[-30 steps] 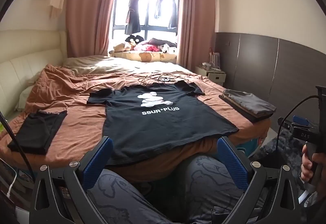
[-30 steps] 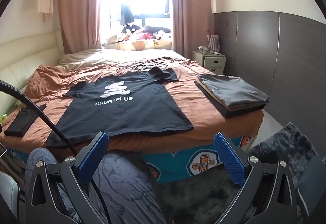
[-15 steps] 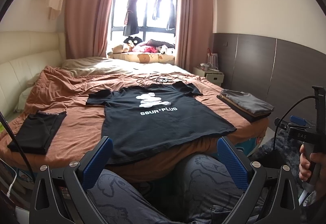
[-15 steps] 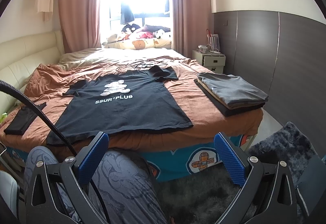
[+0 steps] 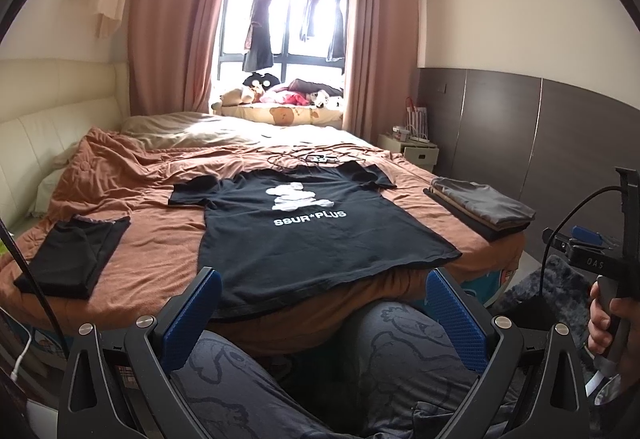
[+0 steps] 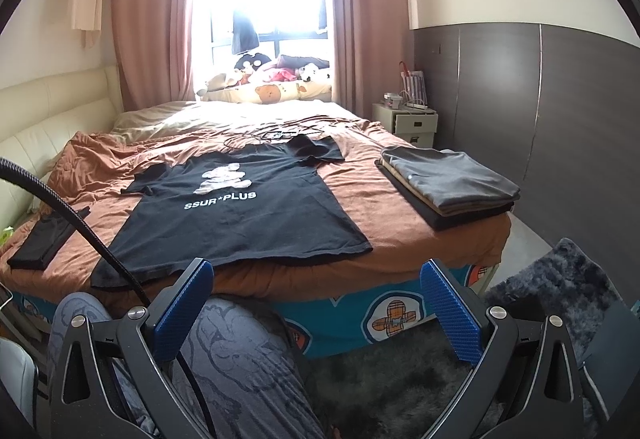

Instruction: Fold small clothes

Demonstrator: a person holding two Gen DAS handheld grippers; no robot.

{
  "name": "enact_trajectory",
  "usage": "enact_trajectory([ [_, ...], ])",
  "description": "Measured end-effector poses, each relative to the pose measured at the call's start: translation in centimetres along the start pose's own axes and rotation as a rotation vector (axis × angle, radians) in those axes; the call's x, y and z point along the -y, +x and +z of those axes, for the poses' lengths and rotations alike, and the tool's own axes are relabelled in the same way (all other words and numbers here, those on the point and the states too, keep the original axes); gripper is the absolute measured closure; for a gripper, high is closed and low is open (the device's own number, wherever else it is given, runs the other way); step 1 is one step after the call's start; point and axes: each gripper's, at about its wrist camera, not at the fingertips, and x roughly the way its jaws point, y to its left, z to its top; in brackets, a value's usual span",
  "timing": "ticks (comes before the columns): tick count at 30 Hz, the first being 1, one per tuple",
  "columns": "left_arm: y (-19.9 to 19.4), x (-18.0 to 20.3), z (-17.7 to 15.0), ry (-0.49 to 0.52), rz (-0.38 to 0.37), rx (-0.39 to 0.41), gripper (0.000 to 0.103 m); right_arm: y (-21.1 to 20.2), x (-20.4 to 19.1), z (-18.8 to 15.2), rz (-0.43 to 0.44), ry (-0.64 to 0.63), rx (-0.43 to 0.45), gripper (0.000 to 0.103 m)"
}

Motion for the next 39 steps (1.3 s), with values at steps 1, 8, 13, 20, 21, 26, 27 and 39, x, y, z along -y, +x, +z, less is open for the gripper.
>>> enact_trajectory([
  [1,0.0,0.0,0.0,0.0,0.0,0.001,0.0,0.0,0.0,0.0,-0.001,0.0,0.0,0.0],
  [8,-0.3,-0.1,-0.2,-0.003,0.0,0.003,0.0,-0.1,0.1,0.1,0.002,0.0,-0.001,0.0],
  [13,-0.5,-0.3,-0.3,-0.004,0.001,0.006,0.0,0.1,0.1,0.2,0.001,0.0,-0.002,0.0],
  [20,-0.7,-0.4,-0.4,-0.009,0.003,0.008,0.0,0.1,0.2,0.0,0.005,0.0,0.001,0.0],
  [21,-0.7,-0.5,-0.4,-0.012,0.002,0.008,0.0,0.1,0.2,0.0,0.004,-0.001,0.001,0.0],
  [26,-0.7,-0.7,-0.5,-0.015,0.001,0.006,0.0,0.0,0.2,-0.1,0.006,0.0,0.003,0.0],
  [27,-0.6,-0.8,-0.5,-0.015,0.002,0.003,0.0,0.0,0.2,-0.2,0.01,0.002,0.005,0.0],
  [39,-0.5,-1.9,-0.9,-0.046,-0.001,0.006,0.0,0.0,0.2,0.9,0.04,0.003,0.003,0.0],
])
